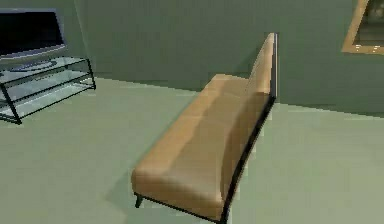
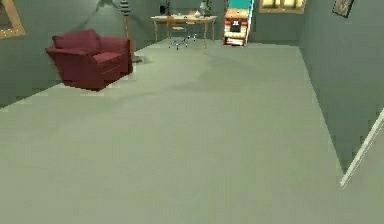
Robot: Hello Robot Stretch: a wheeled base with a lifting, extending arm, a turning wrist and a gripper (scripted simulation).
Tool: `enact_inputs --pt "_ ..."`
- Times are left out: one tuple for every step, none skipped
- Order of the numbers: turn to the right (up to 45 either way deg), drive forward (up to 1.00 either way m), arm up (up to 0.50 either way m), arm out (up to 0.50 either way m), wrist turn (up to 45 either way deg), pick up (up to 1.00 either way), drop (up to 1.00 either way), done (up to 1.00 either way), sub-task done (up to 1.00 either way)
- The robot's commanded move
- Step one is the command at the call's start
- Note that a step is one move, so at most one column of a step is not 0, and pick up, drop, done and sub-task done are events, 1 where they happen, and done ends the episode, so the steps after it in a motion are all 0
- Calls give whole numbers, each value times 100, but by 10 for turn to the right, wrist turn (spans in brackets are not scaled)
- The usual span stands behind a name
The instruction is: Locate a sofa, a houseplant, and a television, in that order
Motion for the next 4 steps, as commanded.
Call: enact_inputs --pt "90 0 0 0 0 0 0 0 0" --pt "0 0 0 0 0 0 0 0 100" --pt "450 0 0 0 0 0 0 0 0" --pt "450 0 0 0 0 0 0 0 0"
